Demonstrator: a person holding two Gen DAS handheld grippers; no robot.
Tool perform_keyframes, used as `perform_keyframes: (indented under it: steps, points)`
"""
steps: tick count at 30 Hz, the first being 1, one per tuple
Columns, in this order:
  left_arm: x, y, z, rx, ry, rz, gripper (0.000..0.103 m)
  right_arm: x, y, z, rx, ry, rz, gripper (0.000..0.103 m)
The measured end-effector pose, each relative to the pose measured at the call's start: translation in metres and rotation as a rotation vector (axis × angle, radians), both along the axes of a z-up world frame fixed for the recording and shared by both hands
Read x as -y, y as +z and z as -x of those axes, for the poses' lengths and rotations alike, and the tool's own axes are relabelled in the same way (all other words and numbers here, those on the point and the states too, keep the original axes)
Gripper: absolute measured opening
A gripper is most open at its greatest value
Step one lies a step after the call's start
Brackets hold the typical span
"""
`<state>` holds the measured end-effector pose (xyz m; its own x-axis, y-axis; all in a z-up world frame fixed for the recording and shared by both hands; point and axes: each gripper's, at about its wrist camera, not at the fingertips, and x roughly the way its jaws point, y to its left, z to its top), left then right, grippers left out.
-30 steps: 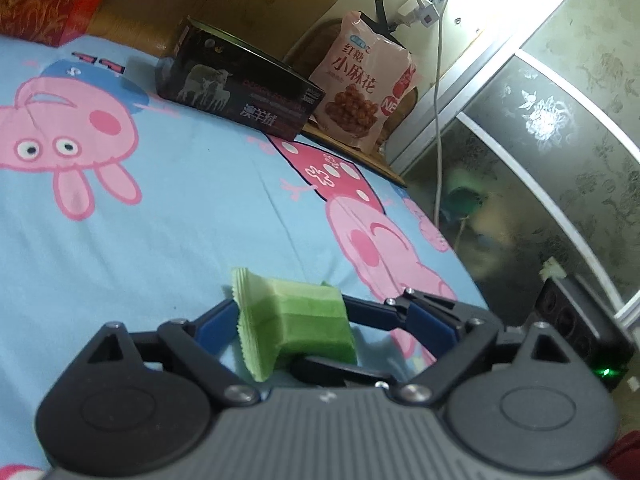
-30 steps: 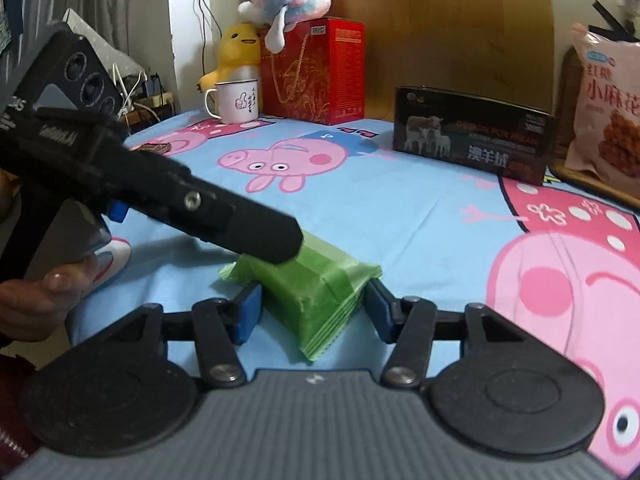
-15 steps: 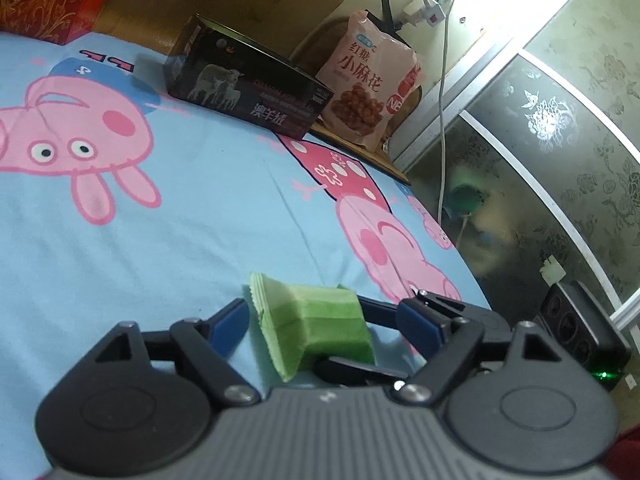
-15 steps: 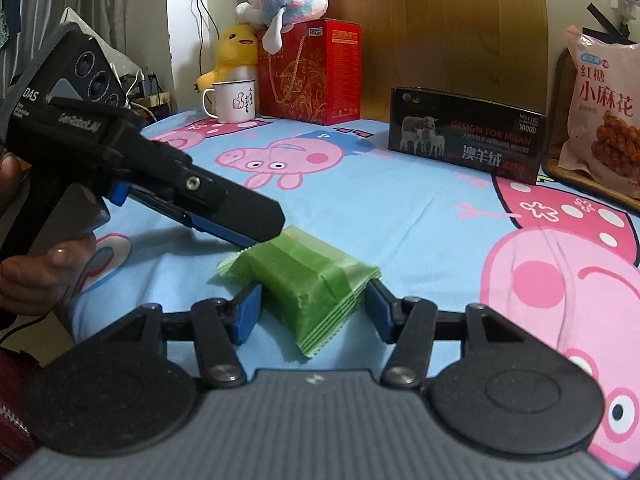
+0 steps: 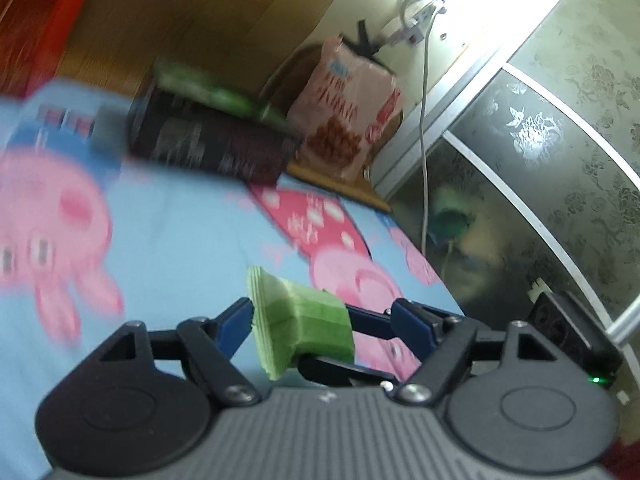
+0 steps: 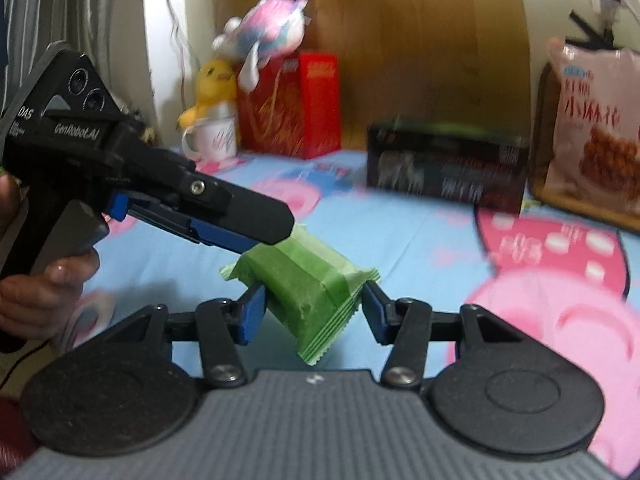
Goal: Organize snacks
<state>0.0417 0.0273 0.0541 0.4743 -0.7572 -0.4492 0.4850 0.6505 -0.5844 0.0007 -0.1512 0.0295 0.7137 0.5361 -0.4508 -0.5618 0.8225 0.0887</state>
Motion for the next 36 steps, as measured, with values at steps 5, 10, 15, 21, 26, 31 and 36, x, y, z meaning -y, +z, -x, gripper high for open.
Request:
perform_keyframes:
  steps: [5,10,15,21,26,31,36]
  points:
    - [0.017,0.045,-0.064,0.138,0.029,-0.049,0.077,0.004,0.041,-0.063,0.139,-0.013,0.036,0.055]
    - [0.032,0.062,-0.148,0.172,0.110,-0.068,0.077,0.015,0.071,-0.157,0.146,-0.038,0.020,0.055]
    - [0.042,0.042,-0.212,0.087,0.172,-0.083,0.076,0.012,0.060,-0.231,0.102,-0.097,0.044,0.050]
    - [0.045,0.026,-0.203,0.067,0.223,-0.098,0.075,0.020,0.046,-0.228,0.074,-0.154,-0.015,0.051]
    - [0.040,0.033,-0.167,0.114,0.288,-0.149,0.078,0.038,0.039,-0.182,0.082,-0.219,-0.103,0.051]
    - [0.045,0.035,-0.110,0.181,0.369,-0.286,0.080,0.045,0.027,-0.137,0.051,-0.276,-0.174,0.052]
    - [0.062,0.024,-0.059,0.224,0.436,-0.447,0.081,0.047,0.016,-0.109,0.002,-0.330,-0.230,0.052]
